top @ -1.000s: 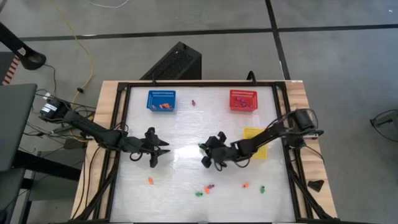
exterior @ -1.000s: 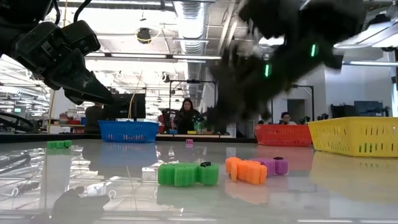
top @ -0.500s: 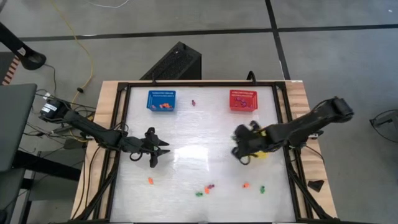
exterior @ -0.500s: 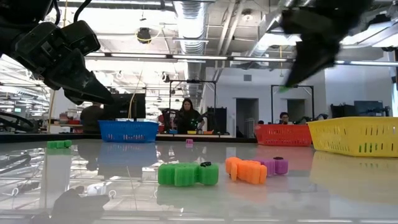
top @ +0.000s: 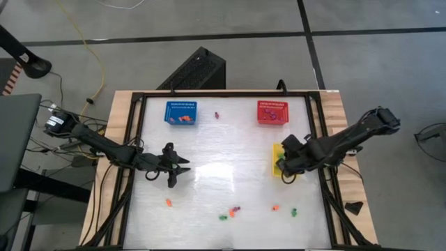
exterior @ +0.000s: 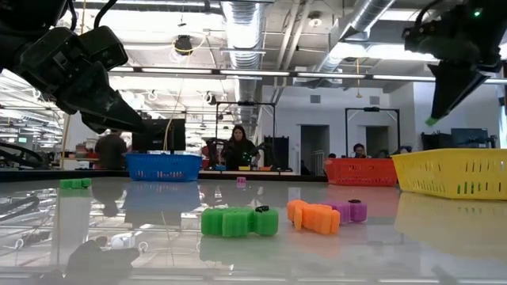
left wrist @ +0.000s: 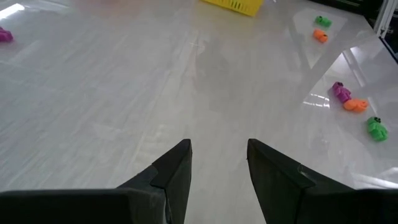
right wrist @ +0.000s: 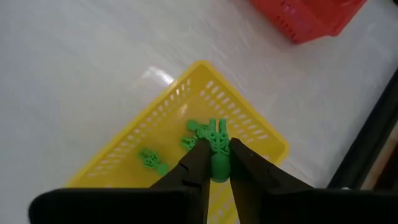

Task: Sort Halloween decoration
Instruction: Put the green skeleton toy into the red bin, then put the orange skeleton toy into the blue bin

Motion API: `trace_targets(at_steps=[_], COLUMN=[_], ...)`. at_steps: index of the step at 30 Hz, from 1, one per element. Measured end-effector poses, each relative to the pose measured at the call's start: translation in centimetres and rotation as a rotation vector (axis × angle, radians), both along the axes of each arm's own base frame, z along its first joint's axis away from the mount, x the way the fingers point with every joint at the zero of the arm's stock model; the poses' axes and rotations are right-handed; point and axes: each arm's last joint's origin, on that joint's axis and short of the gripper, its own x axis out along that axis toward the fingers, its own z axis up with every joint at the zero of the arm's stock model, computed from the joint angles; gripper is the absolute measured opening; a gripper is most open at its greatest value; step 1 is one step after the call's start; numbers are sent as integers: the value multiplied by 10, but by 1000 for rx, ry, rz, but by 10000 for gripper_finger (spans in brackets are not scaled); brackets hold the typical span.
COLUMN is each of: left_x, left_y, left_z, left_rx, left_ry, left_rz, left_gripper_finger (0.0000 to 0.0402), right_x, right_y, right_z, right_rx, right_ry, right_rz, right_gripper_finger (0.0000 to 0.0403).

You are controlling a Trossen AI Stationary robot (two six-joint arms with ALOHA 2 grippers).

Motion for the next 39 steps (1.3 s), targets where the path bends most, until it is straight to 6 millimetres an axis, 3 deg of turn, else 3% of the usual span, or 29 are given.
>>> trace_targets(at_steps=[13,20,26,31,34,39], left_x=[0,0,0,0,0,0], left_y=[0,0,0,0,0,0], left_z=[0,0,0,0,0,0], left_rx=[0,0,7,7,8,9], left_ry=[-1,-1,0,1,1,1], left_rz=[1,1,-1,-1,-1,-1], left_gripper_finger=[144,144,144,144,144,144], right_x=[5,9,26,37,38,31], right_y=[4,13,47,85,110,138], right_z=[-9,-10,-4,6,-3,-31], right_rx=[31,205,360,368,377,383], right_ry=[85,95,-152,-392,-398,-248], right_rz=[13,76,288,511,622,728], right_gripper_finger=[220,241,234,229,227,224])
